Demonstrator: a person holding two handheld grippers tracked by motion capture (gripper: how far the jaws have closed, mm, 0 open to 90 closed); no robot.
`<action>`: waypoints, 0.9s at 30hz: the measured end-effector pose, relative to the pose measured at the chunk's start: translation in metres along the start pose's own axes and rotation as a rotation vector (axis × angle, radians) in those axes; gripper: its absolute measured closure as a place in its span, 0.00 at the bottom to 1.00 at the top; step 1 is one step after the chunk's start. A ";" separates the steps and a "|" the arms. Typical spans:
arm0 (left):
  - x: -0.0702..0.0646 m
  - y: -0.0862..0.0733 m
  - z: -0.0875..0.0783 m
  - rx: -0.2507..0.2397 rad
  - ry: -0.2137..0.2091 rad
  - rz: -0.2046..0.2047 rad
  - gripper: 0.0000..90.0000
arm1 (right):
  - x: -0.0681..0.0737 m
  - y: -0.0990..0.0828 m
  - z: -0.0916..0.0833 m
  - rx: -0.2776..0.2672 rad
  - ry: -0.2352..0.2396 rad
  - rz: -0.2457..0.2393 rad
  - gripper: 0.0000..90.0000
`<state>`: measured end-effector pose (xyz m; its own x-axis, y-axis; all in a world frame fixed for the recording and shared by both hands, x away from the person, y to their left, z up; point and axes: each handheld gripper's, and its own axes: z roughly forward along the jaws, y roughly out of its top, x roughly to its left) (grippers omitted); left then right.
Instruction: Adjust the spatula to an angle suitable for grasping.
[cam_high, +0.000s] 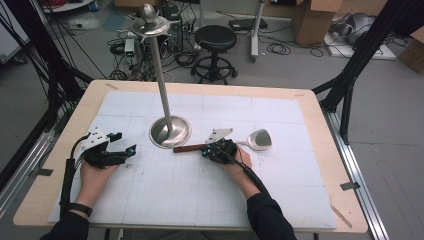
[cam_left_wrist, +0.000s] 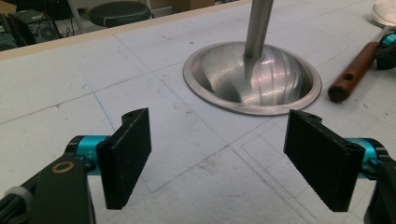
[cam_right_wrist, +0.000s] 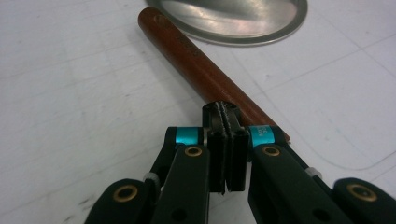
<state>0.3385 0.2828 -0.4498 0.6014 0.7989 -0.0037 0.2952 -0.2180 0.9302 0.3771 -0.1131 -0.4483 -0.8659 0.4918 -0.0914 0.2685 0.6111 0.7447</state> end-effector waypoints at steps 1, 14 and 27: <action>0.000 0.000 0.000 0.000 -0.001 -0.001 0.26 | -0.001 0.001 0.001 0.006 -0.004 0.005 1.00; 0.000 0.000 0.000 0.003 -0.002 0.004 0.26 | -0.007 0.007 0.005 -0.029 -0.055 0.029 1.00; 0.000 0.000 0.000 -0.001 -0.004 -0.001 0.26 | -0.023 0.013 0.011 -0.021 -0.157 0.093 1.00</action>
<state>0.3383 0.2826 -0.4499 0.6039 0.7970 -0.0056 0.2949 -0.2169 0.9306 0.4048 -0.1097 -0.4441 -0.7610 0.6372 -0.1222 0.3340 0.5461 0.7682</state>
